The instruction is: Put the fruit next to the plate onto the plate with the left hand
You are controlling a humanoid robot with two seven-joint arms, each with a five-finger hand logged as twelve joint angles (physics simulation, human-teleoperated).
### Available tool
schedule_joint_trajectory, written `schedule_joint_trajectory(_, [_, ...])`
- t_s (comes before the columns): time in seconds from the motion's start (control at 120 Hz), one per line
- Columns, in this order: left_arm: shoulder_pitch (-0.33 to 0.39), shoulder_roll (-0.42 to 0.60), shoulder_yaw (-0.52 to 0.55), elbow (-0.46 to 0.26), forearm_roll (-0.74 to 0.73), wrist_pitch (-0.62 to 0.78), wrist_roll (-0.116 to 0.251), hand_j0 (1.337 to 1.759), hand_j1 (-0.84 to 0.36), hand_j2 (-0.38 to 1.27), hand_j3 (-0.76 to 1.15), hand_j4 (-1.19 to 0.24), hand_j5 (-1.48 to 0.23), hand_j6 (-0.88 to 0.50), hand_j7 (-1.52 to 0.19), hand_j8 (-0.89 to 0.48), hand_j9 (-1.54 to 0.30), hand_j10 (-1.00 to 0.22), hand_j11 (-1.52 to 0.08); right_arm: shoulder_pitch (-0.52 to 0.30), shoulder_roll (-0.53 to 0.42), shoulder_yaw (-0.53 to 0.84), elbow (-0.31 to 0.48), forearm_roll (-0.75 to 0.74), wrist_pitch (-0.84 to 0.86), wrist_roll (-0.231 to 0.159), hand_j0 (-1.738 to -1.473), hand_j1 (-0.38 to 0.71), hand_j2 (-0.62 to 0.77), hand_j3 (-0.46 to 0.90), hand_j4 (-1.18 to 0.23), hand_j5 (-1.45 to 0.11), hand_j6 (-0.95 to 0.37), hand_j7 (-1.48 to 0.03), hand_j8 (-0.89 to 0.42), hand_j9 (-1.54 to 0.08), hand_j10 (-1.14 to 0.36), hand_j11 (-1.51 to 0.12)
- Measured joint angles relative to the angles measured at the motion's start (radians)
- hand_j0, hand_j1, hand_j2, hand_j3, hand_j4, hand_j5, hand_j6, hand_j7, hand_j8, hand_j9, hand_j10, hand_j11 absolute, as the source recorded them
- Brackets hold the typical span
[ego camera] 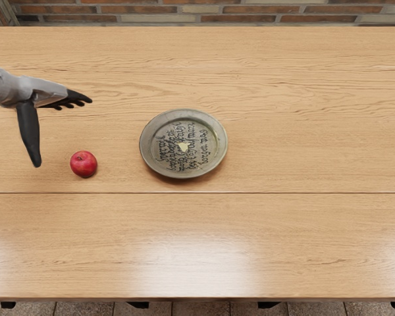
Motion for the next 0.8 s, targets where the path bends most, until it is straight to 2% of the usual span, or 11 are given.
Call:
schedule_joint_trajectory(0.083, [-0.02, -0.002, -0.001, -0.053, 0.015, 0.0, 0.007, 1.658, 0.35, 0.0, 0.0, -0.01, 0.0, -0.01, 0.0, -0.01, 0.0, 0.0, 0.0, 0.0, 0.0, 0.0, 0.0, 0.0, 0.0, 0.0, -1.658, -0.33, 0.0, 0.0, -0.01, -0.02, -0.01, -0.02, -0.01, -0.02, -0.01, -0.02])
schedule_joint_trajectory(0.183, [-0.013, -0.033, -0.001, -0.081, 0.025, 0.0, 0.01, 1.658, 0.33, 0.0, 0.0, -0.02, -0.02, -0.02, -0.02, -0.02, -0.02, -0.02, -0.02, 0.0, 0.0, 0.0, 0.0, 0.0, 0.0, 0.0, -1.658, -0.33, 0.0, 0.0, -0.01, -0.02, -0.01, -0.02, -0.01, -0.02, -0.01, -0.02])
schedule_joint_trajectory(0.25, [0.004, -0.044, 0.003, -0.087, 0.056, 0.0, 0.011, 1.658, 0.32, 0.0, 0.0, -0.03, -0.03, -0.03, -0.03, -0.03, -0.03, -0.02, -0.03, 0.0, 0.0, 0.0, 0.0, 0.0, 0.0, 0.0, -1.658, -0.33, 0.0, 0.0, -0.01, -0.02, -0.01, -0.02, -0.01, -0.02, -0.01, -0.02])
schedule_joint_trajectory(0.3, [0.044, -0.069, 0.006, -0.089, 0.115, 0.0, 0.012, 1.658, 0.32, 0.01, 0.0, -0.03, -0.03, -0.03, -0.03, -0.03, -0.03, -0.03, -0.03, 0.0, 0.0, 0.0, 0.0, 0.0, 0.0, 0.0, -1.658, -0.33, 0.0, 0.0, -0.01, -0.02, -0.01, -0.02, -0.01, -0.02, -0.01, -0.02])
schedule_joint_trajectory(0.483, [0.063, -0.074, 0.01, -0.096, 0.217, 0.0, 0.012, 1.658, 0.31, 0.01, 0.0, -0.04, -0.04, -0.04, -0.04, -0.04, -0.04, -0.03, -0.04, 0.0, 0.0, 0.0, 0.0, 0.0, -0.001, 0.0, -1.658, -0.33, 0.0, 0.0, -0.01, -0.02, -0.01, -0.02, -0.01, -0.02, -0.01, -0.02])
schedule_joint_trajectory(0.583, [0.115, -0.081, 0.011, -0.097, 0.293, 0.003, 0.012, 1.658, 0.31, 0.01, 0.0, -0.04, -0.04, -0.04, -0.04, -0.04, -0.04, -0.04, -0.04, 0.0, 0.0, 0.0, 0.0, 0.0, -0.001, 0.0, -1.658, -0.33, 0.0, 0.0, -0.01, -0.02, -0.01, -0.02, -0.01, -0.02, -0.01, -0.02])
schedule_joint_trajectory(0.8, [0.125, -0.144, 0.012, -0.092, 0.4, 0.053, 0.012, 1.658, 0.31, 0.01, 0.0, -0.04, -0.05, -0.04, -0.04, -0.04, -0.04, -0.04, -0.04, -0.001, 0.0, 0.0, 0.0, 0.0, -0.001, 0.0, -1.658, -0.33, 0.0, 0.0, -0.01, -0.02, -0.01, -0.02, -0.01, -0.02, -0.01, -0.02])
